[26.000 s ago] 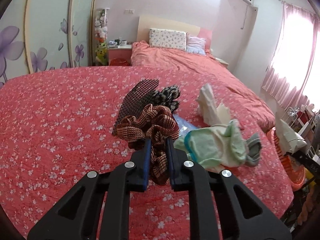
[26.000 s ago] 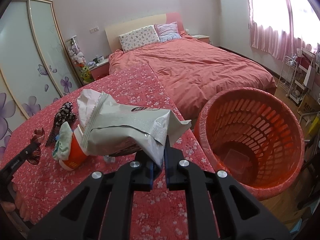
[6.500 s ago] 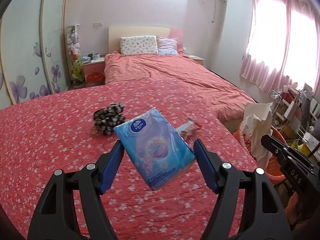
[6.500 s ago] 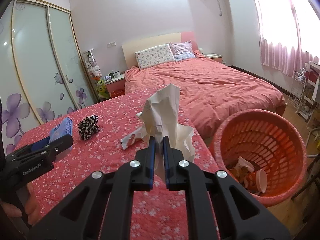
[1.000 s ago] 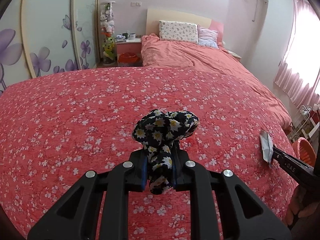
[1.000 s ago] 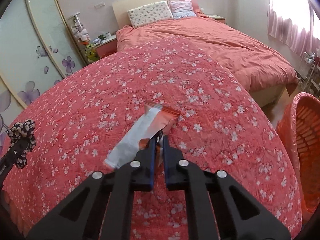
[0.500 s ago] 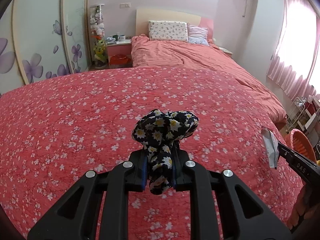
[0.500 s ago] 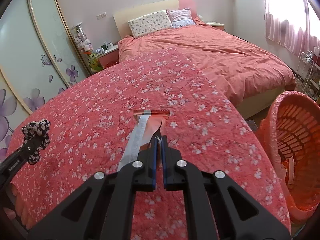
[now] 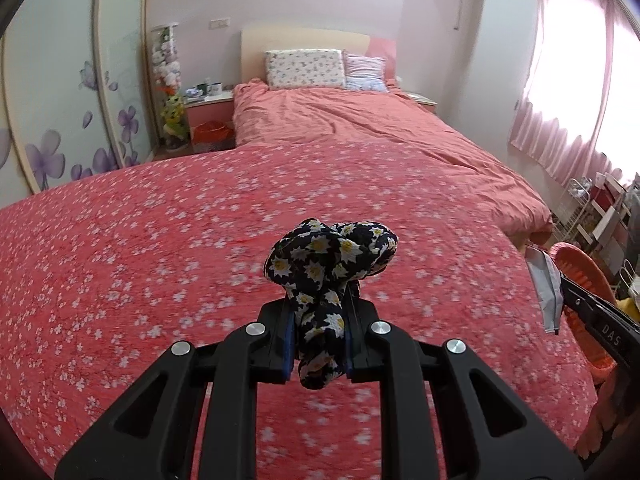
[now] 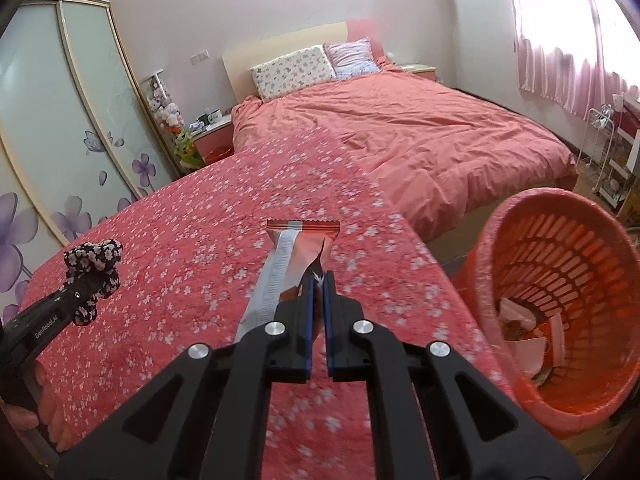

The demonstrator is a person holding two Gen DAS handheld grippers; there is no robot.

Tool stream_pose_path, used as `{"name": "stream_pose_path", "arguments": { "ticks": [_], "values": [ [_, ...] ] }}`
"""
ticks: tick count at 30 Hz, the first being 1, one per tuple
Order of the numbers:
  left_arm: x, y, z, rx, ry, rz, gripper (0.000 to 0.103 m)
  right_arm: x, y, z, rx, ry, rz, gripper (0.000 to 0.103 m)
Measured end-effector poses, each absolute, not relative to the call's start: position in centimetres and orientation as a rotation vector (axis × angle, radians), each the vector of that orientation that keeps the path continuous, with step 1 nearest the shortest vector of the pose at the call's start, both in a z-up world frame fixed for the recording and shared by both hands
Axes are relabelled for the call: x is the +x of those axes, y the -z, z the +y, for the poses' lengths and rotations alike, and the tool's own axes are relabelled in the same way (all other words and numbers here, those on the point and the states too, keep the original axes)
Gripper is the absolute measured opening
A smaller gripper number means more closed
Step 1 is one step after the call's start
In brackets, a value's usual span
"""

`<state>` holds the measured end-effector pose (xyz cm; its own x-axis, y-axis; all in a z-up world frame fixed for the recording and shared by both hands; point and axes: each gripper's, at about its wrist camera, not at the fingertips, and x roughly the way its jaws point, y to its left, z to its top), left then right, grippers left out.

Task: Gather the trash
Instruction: 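Carry the scrunchie and wrapper over the orange basket with both tools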

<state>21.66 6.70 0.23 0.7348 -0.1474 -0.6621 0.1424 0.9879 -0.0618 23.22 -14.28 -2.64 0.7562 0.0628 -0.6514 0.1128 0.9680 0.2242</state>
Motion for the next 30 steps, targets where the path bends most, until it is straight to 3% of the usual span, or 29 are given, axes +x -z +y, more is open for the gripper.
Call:
{"name": "stream_pose_path", "arguments": {
  "ticks": [30],
  "values": [
    [17.4,-1.0,-10.5,0.088,0.534,0.713,0.017,12.9,2.0,-29.0,0.339,0.288,0.611,0.006]
  ]
}}
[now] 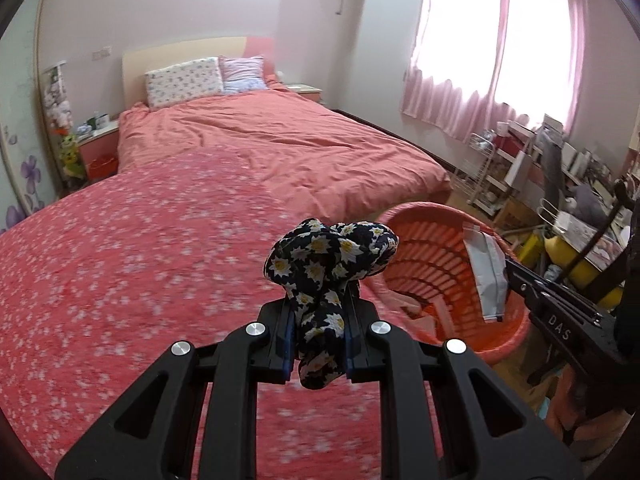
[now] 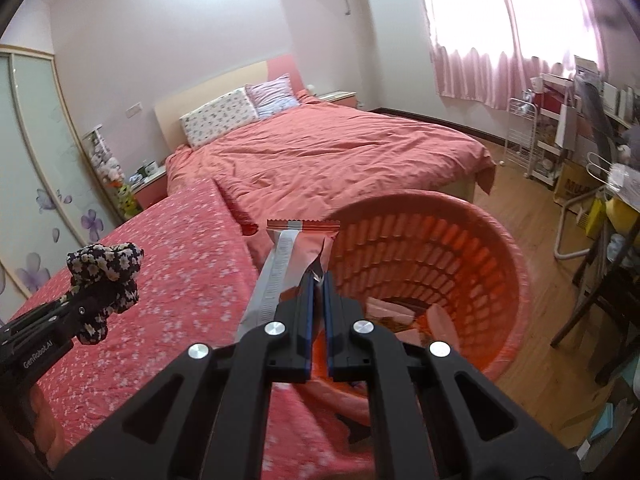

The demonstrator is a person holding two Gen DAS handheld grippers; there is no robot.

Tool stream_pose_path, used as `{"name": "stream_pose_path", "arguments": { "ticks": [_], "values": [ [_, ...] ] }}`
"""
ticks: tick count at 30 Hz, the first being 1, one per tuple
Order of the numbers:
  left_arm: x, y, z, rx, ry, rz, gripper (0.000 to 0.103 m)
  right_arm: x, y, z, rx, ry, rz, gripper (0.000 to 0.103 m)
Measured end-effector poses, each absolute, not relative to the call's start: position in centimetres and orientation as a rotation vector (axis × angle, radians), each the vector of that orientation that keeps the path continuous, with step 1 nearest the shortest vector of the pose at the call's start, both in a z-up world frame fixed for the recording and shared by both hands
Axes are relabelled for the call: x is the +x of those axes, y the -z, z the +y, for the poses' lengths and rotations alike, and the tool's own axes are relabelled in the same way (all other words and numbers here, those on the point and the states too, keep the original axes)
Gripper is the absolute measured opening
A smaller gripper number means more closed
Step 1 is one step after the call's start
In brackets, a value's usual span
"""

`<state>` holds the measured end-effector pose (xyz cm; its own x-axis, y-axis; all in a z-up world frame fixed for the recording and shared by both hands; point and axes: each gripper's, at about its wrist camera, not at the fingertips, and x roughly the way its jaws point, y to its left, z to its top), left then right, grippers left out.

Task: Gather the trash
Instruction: 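Carry the scrunchie and wrapper over the orange basket with both tools, then open both tools to drop the scrunchie and wrapper into the basket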

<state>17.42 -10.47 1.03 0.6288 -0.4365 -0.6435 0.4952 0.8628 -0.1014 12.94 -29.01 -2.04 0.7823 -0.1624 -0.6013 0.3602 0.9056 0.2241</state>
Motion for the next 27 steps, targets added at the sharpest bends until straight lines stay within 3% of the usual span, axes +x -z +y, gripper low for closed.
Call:
{"name": "stream_pose_path", "arguments": {
  "ticks": [23,27],
  "values": [
    [15.7,0.8,-19.2,0.111,0.682,0.765,0.017,10.3,3.8,-35.7,0.407,0.373,0.589,0.006],
    [16.1,1.4,-20.3,0.112,0.687,0.787,0.018,11.1,4.4,-36.7,0.425,0.376,0.601,0.011]
  ]
}}
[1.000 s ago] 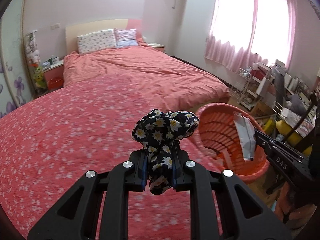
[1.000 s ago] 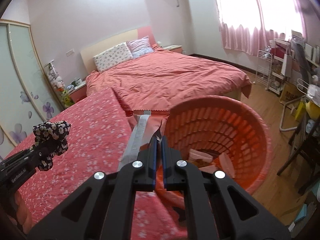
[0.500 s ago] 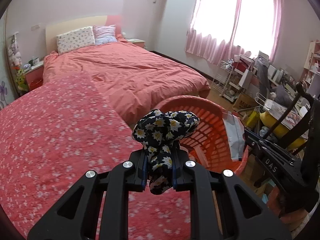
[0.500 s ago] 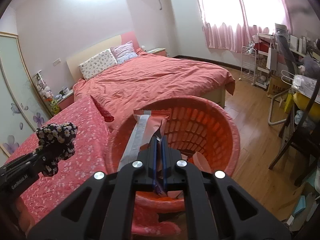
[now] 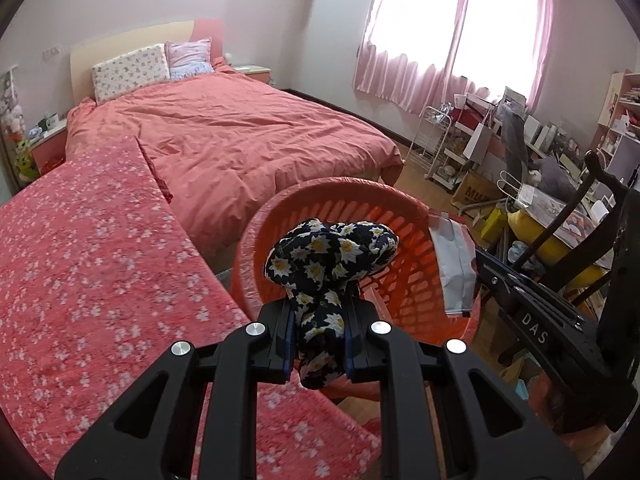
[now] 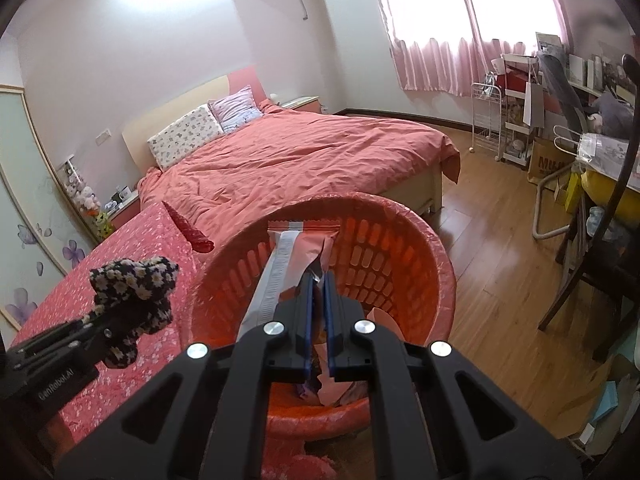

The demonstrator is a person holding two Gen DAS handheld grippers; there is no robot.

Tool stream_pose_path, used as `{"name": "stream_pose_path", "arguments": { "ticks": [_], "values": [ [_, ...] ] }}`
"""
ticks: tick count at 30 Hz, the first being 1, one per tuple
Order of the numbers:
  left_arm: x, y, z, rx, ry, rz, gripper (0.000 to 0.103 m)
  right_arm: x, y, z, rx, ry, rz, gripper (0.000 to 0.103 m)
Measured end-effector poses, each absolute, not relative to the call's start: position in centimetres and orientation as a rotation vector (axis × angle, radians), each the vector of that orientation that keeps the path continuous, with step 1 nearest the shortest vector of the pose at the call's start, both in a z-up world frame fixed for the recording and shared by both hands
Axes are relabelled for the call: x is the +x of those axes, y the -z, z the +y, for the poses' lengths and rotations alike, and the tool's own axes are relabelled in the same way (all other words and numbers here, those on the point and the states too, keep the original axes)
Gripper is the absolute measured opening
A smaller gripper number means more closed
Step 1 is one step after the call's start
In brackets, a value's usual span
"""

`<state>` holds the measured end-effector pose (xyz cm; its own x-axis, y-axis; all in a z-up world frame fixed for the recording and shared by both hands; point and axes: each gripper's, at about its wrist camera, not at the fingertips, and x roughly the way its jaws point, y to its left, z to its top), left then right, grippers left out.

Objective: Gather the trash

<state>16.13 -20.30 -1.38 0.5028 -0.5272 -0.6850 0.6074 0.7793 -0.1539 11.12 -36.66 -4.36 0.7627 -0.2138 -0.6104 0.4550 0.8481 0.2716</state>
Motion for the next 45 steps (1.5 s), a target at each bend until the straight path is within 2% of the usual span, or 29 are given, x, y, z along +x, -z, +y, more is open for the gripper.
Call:
{"name": "stream_pose_path", "arguments": {
  "ticks": [9,10,15,18,21,22,23,29,34,40,43,45],
  "values": [
    [17.3,3.5,-22.5,0.116,0.688,0.88,0.025,12.5,5.6,-37.6,0.47,0.374,0.642,0.022],
    [17.3,3.7,-22.6,0.12,0.689,0.886,0.03,12.5,5.6,-37.6,0.474,0.375,0.642,0.022],
    [17.5,3.8,-22.3,0.119,0.697,0.905,0.033,12.3,5.8,-37.9,0.483,0.382,0.641,0.024],
    [17.3,3.7,-22.3,0.127,0.71,0.902,0.038,12.1,5.7,-38.0,0.482,0.386,0.637,0.024],
    [17.3,3.3,-22.5,0.129,0.724,0.89,0.048,11.8,5.5,-38.1,0.482,0.393,0.632,0.025],
    [17.4,3.2,-22.6,0.13,0.727,0.88,0.056,11.7,5.4,-38.1,0.482,0.395,0.63,0.025],
    [17.3,3.1,-22.6,0.137,0.717,0.869,0.057,11.5,5.4,-38.1,0.482,0.396,0.629,0.025],
    [17.4,2.4,-21.8,0.126,0.69,0.854,0.058,10.7,4.7,-38.3,0.477,0.403,0.614,0.028],
    [16.7,1.1,-19.2,0.122,0.634,0.817,0.058,9.4,3.1,-37.1,0.451,0.395,0.59,0.037],
    [14.2,-1.3,-13.7,0.095,0.526,0.739,0.066,6.4,0.5,-33.6,0.393,0.355,0.54,0.055],
    [12.1,-2.4,-10.5,0.064,0.454,0.699,0.072,4.3,-0.4,-31.3,0.364,0.329,0.516,0.067],
    [10.5,-3.0,-8.7,0.046,0.416,0.674,0.075,2.9,-0.9,-29.7,0.347,0.314,0.496,0.081]
  ]
}}
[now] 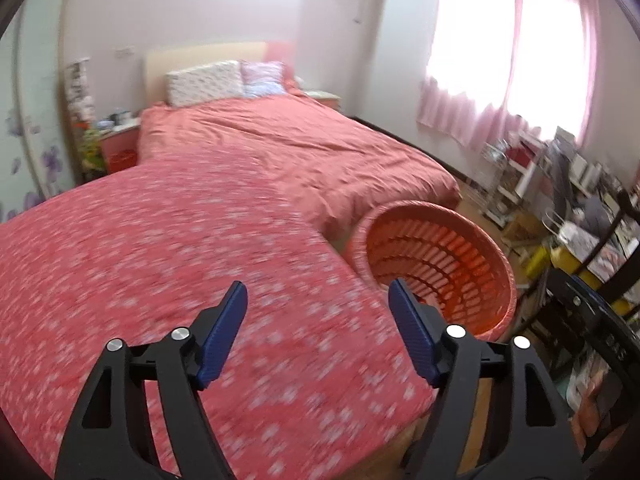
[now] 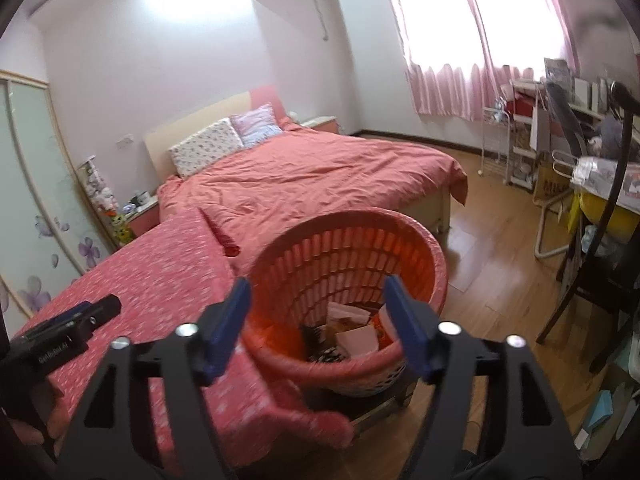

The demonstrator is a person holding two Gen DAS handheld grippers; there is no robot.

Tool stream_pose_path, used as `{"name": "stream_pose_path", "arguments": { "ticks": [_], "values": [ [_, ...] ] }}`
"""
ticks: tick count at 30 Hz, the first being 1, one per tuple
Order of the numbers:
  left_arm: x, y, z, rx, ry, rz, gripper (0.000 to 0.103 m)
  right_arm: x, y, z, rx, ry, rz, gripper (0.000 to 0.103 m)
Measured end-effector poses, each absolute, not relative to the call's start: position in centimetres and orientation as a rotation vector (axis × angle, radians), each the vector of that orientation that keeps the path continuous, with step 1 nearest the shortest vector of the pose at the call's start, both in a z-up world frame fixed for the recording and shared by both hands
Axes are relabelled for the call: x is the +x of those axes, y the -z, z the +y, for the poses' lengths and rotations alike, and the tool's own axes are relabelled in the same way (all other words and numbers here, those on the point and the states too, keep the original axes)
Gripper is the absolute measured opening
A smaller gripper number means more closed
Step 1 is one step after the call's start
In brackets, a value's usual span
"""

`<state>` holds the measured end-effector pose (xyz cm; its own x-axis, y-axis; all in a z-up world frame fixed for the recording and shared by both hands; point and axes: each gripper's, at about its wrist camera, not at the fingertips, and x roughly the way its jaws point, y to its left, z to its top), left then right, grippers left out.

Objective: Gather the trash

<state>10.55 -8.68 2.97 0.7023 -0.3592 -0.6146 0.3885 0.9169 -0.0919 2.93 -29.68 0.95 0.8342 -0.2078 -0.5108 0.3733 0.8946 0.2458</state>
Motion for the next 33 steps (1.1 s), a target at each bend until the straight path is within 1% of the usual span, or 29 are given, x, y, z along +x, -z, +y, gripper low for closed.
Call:
{"name": "stream_pose_path", "arguments": {
  "ticks": [1,2,3,5,10,14,21,33],
  "values": [
    [9.9,-3.2,-8.0,0.039,0.398,0.661,0.077,2.1,-1.3,-28.7,0.336,0.309,0.481,0.086],
    [9.3,-3.4,-7.3,0.031,0.377,0.649,0.08,1.3,-1.5,-28.0,0.326,0.308,0.47,0.095],
    [8.2,-3.6,-6.1,0.015,0.35,0.631,0.082,0.6,-1.8,-27.2,0.312,0.305,0.456,0.098],
    [6.9,-3.9,-4.8,-0.007,0.317,0.612,0.089,-0.7,-2.2,-25.6,0.276,0.308,0.443,0.099],
    [3.6,-4.1,-2.1,-0.054,0.222,0.574,0.095,-3.3,-2.6,-22.3,0.204,0.313,0.438,0.099],
    [1.5,-3.7,-0.8,-0.075,0.159,0.56,0.095,-4.7,-2.7,-20.3,0.155,0.332,0.422,0.099],
    [-1.6,-2.9,0.4,-0.031,0.063,0.505,0.098,-6.3,-2.7,-17.9,0.081,0.39,0.417,0.099],
    [-3.0,-1.5,1.0,-0.014,0.021,0.509,0.099,-6.5,-1.9,-16.9,0.053,0.473,0.435,0.099]
  ]
}}
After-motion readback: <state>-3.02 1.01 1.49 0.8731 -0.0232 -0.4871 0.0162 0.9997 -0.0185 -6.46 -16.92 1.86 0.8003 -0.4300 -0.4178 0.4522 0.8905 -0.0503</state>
